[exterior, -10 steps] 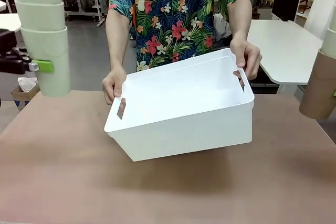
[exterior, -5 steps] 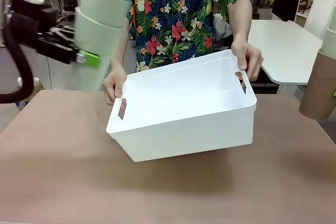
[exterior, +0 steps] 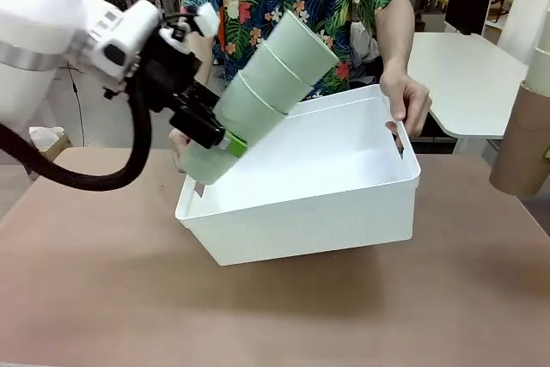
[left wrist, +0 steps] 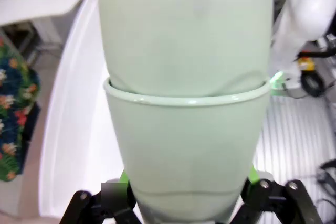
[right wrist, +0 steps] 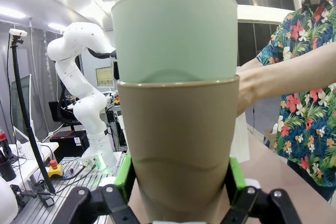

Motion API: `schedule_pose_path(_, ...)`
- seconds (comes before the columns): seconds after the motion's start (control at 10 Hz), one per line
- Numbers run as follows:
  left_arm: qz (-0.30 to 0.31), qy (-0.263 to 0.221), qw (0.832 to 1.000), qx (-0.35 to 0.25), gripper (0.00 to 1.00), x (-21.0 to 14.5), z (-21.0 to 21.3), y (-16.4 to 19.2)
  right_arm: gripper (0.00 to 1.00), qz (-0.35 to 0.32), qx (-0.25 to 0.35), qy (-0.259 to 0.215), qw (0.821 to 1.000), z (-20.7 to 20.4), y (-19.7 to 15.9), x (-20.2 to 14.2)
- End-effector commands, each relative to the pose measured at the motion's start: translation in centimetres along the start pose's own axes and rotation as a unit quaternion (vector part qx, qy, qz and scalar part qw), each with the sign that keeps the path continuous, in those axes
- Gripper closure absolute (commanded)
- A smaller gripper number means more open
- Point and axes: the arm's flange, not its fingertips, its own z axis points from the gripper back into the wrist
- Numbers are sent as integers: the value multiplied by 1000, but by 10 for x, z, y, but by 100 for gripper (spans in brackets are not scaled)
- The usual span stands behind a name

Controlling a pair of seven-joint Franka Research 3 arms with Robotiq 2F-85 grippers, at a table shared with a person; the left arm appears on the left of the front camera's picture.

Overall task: Stack the cups and store them in the basket.
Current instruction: Place the stack of Reusable plastic cups into the Pantry Basket.

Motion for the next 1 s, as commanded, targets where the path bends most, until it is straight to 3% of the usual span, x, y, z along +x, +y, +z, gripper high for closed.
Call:
schedule_pose_path(0.0, 12, 35, 999, 12, 13, 21, -14, 18, 14, 10, 1, 2, 1000, -1, 1, 4)
schedule_pose_path(0.9, 34, 189, 981, 39, 13, 11, -113, 33, 14, 10, 1, 2, 1000, -1, 1, 4)
